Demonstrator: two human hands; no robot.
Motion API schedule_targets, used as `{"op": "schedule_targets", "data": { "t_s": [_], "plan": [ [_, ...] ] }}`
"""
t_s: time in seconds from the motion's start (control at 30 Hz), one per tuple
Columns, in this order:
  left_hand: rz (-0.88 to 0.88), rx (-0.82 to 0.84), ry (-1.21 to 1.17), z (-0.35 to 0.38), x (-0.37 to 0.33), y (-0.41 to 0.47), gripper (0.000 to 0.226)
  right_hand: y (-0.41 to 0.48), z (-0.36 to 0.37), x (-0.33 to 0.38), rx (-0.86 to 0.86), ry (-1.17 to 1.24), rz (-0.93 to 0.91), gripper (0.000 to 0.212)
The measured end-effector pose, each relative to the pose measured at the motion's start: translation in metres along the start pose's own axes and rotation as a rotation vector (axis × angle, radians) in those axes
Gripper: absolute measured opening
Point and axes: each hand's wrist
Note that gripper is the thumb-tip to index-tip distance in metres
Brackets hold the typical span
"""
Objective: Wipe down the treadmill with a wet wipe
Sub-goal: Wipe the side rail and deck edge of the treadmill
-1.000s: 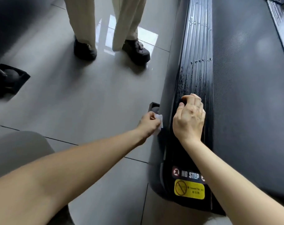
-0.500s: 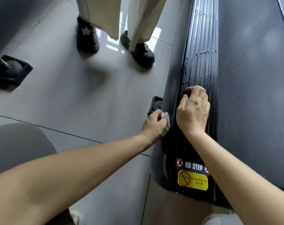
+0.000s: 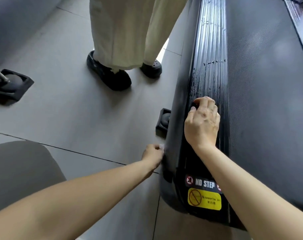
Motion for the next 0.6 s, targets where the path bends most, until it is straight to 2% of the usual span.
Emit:
{"op": "schedule_targets", "data": {
  "t_s": [0.07,0.1,0.17,0.27,0.37,0.43,0.53,0.6],
  "plan": [
    [-0.111,0.139,0.005,0.001,0.018,-0.009,0.038,-0.001,0.000,0.001,0.003,0.005,0.001,0.025],
    [-0.132,0.157,0.002,-0.001,0.017,-0.009,0.038,-0.001,0.000,0.002,0.005,0.009,-0.002,0.025],
    [-0.080,0.058,0.021,-0.007,-0.003,0.003,0.040,-0.001,0.001,0.004,-0.004,0.012,-0.005,0.024],
    [0.104,-0.147,0.029,-0.017,-0.050,0.011,0.042,0.000,0.002,0.004,-0.020,-0.001,-0.003,0.025],
    [0.210,-0.223,0.124,-0.014,-0.057,-0.004,0.030,-0.001,0.002,0.003,-0.021,-0.018,-0.003,0.025],
    [0.090,-0.135,0.159,-0.013,-0.027,-0.017,0.024,-0.002,0.001,0.004,-0.017,-0.023,-0.001,0.026],
    [-0.127,0.083,0.151,-0.013,0.027,-0.026,0.028,-0.003,0.002,0.005,-0.019,-0.019,0.002,0.025],
    [-0.112,0.057,0.123,-0.013,0.020,-0.020,0.032,-0.002,0.001,0.007,-0.024,-0.013,0.000,0.026]
  ]
}}
Point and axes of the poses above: each hand's wrist, its own y-axis towards the middle knuckle, its own z-axis out of the palm, x = y × z, and after that the axes turned 12 degrees about y, right-handed
